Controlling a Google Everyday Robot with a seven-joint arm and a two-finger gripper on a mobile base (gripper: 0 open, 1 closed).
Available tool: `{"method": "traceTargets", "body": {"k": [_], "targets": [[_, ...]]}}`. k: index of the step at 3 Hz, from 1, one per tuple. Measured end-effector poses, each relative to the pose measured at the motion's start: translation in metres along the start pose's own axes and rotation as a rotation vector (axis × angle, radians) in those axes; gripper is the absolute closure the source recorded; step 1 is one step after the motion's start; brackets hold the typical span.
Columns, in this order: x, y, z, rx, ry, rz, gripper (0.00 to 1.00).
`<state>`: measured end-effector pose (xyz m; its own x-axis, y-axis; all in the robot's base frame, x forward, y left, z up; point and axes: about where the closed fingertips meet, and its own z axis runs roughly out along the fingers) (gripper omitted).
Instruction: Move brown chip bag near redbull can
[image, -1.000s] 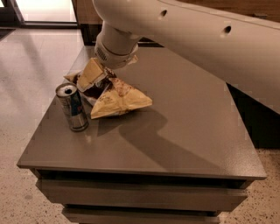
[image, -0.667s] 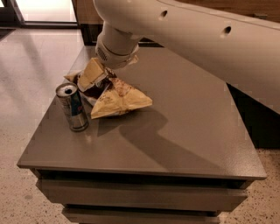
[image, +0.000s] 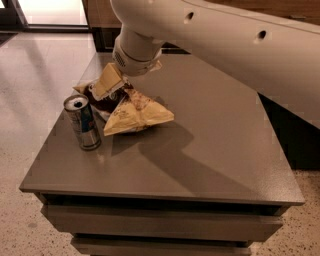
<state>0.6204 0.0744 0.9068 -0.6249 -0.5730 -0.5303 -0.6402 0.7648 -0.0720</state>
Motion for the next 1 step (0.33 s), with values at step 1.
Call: {"method": "traceTargets", "body": {"k": [1], "targets": [[-0.0113,-0.0147,-0.012,0.045,-0.042,0.014,0.0]]}}
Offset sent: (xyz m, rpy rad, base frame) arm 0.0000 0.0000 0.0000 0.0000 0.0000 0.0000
